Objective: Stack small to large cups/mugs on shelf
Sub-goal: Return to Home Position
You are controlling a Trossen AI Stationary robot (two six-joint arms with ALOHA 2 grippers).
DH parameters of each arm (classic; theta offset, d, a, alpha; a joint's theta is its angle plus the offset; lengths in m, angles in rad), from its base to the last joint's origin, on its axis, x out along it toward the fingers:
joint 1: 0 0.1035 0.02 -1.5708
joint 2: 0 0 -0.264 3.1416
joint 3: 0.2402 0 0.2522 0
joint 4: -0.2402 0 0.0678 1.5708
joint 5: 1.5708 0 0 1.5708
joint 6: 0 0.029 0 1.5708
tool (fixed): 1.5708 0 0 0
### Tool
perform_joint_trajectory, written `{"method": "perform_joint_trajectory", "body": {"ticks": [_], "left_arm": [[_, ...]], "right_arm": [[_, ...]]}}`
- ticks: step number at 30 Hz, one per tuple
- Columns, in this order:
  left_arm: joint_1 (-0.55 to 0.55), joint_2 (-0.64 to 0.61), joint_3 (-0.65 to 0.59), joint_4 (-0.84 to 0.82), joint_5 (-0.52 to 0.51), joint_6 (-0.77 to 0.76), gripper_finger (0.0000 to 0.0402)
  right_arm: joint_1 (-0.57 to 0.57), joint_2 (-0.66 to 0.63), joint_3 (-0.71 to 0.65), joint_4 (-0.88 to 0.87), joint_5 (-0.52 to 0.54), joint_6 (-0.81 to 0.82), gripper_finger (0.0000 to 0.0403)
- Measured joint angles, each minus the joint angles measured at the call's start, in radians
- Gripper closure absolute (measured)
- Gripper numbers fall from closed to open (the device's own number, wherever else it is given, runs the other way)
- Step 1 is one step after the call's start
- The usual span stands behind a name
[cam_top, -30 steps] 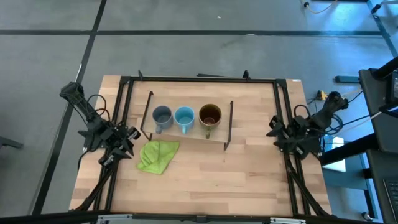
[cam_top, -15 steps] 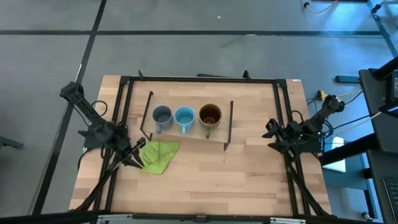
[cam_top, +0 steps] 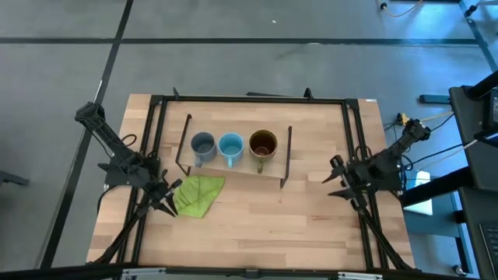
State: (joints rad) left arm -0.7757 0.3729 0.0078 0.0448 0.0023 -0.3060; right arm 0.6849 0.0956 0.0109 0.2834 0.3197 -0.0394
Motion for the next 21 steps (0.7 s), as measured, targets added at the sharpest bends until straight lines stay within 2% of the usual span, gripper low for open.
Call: {"method": "perform_joint_trajectory", "body": {"ticks": [6,9,21], "left_arm": [[0.000,-0.001,0.000,-0.034,0.000,-0.001,0.0360],[0.000,0.000,0.000,-0.034,-0.001,-0.001,0.0360],[0.000,0.000,0.000,-0.034,-0.001,0.001,0.0360]], "right_arm": [[0.000,0.000,0.000,-0.204,0.000,0.199,0.0202],[0.000,0.005,0.000,-0.228,-0.007,0.268,0.0202],[0.000,0.005,0.000,-0.228,-0.007,0.265,0.0202]]}}
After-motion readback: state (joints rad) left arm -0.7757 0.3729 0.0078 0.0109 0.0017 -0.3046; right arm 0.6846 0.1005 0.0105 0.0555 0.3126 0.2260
